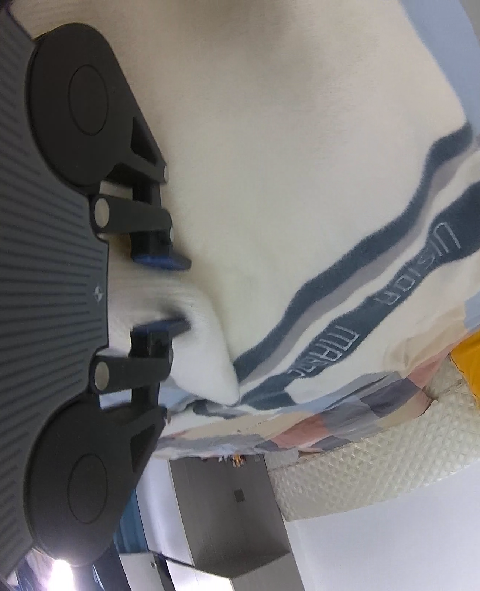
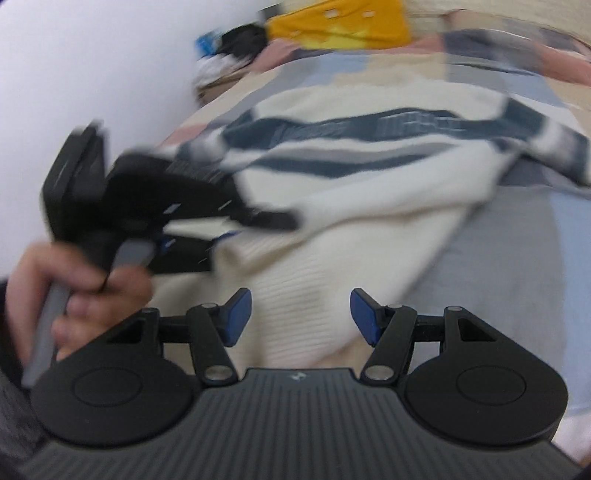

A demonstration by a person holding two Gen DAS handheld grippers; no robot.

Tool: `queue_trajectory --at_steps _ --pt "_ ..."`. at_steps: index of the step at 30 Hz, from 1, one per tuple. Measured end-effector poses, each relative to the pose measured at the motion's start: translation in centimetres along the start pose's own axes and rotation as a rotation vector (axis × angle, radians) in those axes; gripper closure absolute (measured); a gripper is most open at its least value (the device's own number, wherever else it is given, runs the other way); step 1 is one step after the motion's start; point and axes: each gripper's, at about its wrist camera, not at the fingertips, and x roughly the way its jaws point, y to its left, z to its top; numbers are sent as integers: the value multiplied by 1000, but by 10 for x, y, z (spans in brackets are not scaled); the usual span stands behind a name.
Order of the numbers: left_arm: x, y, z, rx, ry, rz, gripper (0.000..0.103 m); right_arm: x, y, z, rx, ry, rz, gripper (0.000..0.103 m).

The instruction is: Fold large clothes

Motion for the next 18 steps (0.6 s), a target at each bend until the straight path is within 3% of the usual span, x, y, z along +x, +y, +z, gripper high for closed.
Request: queue_trajectory --at_steps 3,7,12,18 --pt "-4 -2 1 0 -18 -12 56 17 14 -4 -64 48 -27 42" --pt "-9 -1 1 -4 -33 -7 56 36 36 -8 -192 34 -235 43" --pt "-11 0 3 -3 -39 13 56 45 37 -11 -187 -8 -430 43" --pt "-10 -1 2 17 -36 37 56 2 22 -1 -71 -260 -611 43"
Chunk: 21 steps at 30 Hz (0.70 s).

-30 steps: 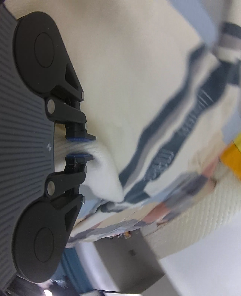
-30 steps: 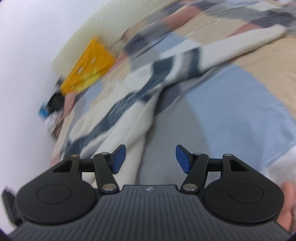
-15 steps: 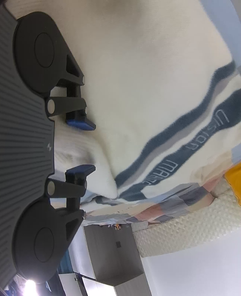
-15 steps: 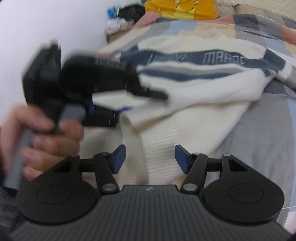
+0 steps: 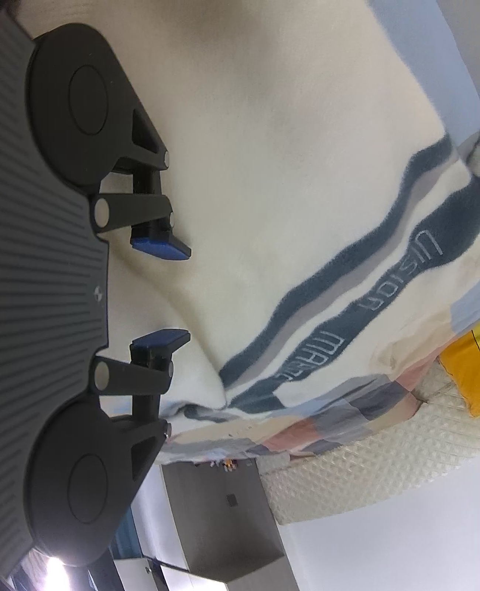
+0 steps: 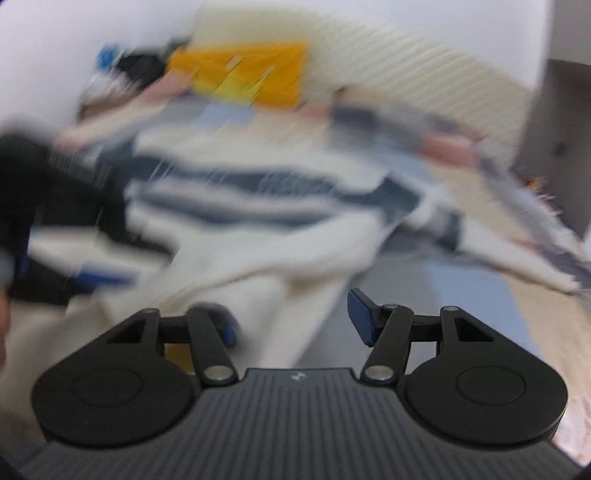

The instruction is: Fold large clothes

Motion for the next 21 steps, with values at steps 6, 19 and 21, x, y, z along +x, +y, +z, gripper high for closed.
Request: queue_trajectory --at_steps 6,19,21 --pt "3 -7 -5 50 12 3 56 -18 -25 4 106 -87 -83 43" --pt "2 -41 -30 248 66 -122 56 -66 -52 0 306 -64 -20 98" --pt "4 -49 -37 284 80 -142 56 -70 -55 -6 326 -30 -24 99"
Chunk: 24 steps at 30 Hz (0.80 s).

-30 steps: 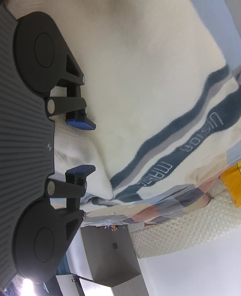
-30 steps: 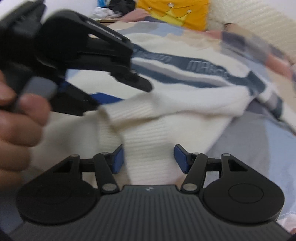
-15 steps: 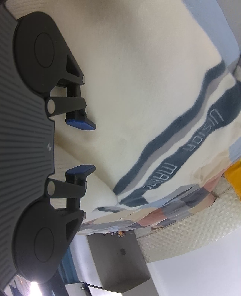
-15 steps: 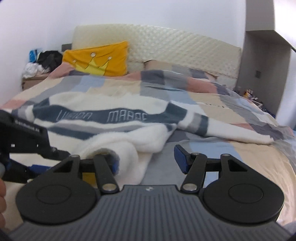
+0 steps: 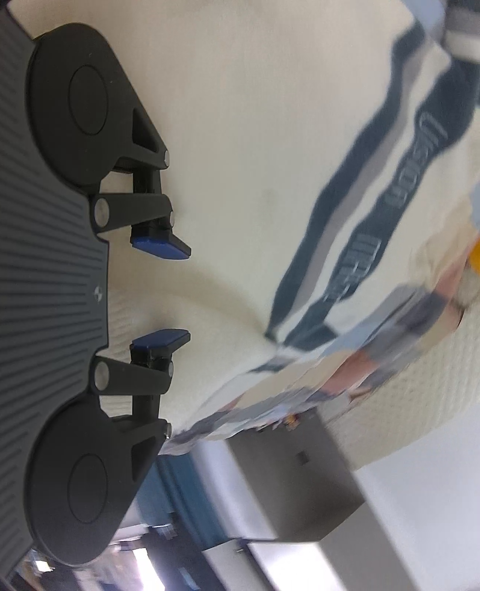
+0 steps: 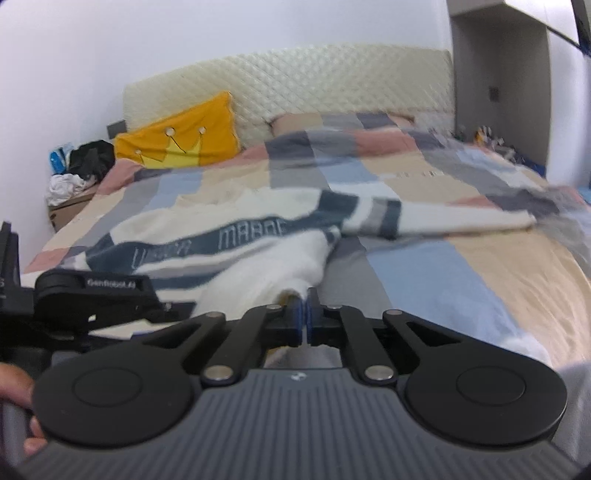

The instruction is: Fold large clothes

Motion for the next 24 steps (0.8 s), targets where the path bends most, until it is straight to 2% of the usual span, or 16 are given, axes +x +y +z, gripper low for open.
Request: queue_trajectory --at_steps 6,7,10,15,21,24 --pt "17 -25 -24 97 88 -102 56 -9 -17 -9 55 78 -20 99" --pt "22 -29 -29 118 105 -99 56 -11 -18 -10 56 86 -23 99" --pt "37 -36 -40 175 144 -28 56 -17 -27 -8 73 97 -40 99" --pt "60 -38 -54 221 218 21 56 -29 -47 3 122 73 -48 98" --pt "77 -43 -70 298 267 82 56 -27 -69 11 167 68 -53 97" --pt "77 -47 -73 335 259 99 56 -23 -88 22 202 56 -62 97"
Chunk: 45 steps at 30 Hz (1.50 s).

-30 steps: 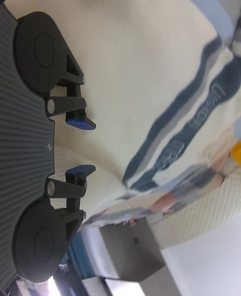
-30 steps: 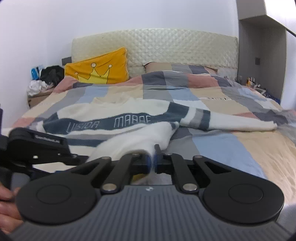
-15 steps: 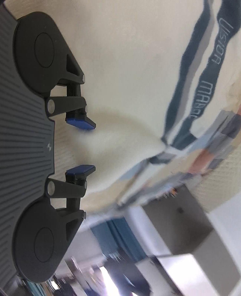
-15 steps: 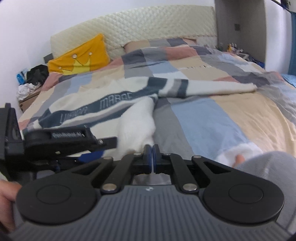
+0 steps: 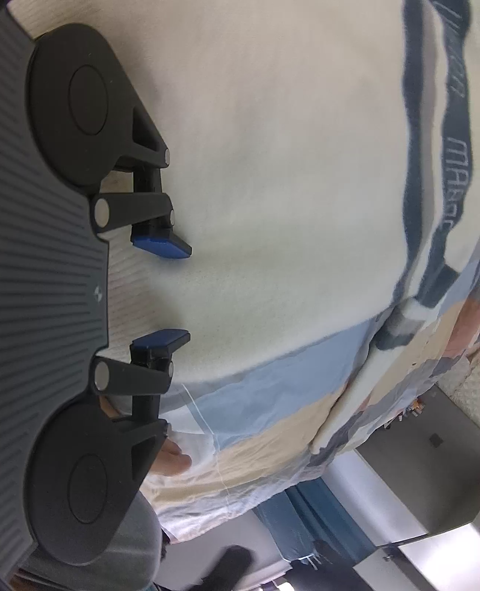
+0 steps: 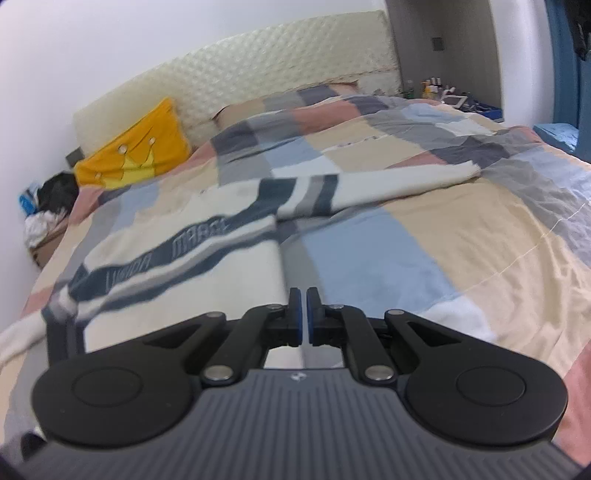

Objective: Fold large clothes
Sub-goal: 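Reach the right tool to a sweater sleeve cuff and grasp it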

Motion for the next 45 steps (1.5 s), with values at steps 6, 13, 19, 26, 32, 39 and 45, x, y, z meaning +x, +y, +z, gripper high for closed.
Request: queue_trajectory --at_steps 6,13,19,26,32,39,45 --pt "-14 -7 5 -5 -40 98 56 30 -35 37 7 -7 -34 79" --pt "-49 4 17 -45 -177 195 54 72 -60 73 75 40 24 38" --pt "-59 12 23 -44 -201 271 54 139 -110 94 137 -30 8 38" --pt "-39 8 31 -7 -178 338 54 238 -200 84 399 10 28 36" --pt "-20 11 40 -14 -158 352 54 298 -243 82 442 -64 33 37" --pt "0 23 57 -32 -143 416 54 336 -281 101 495 -161 39 39" --pt "15 23 64 5 -131 481 54 361 -302 121 532 -209 -75 46"
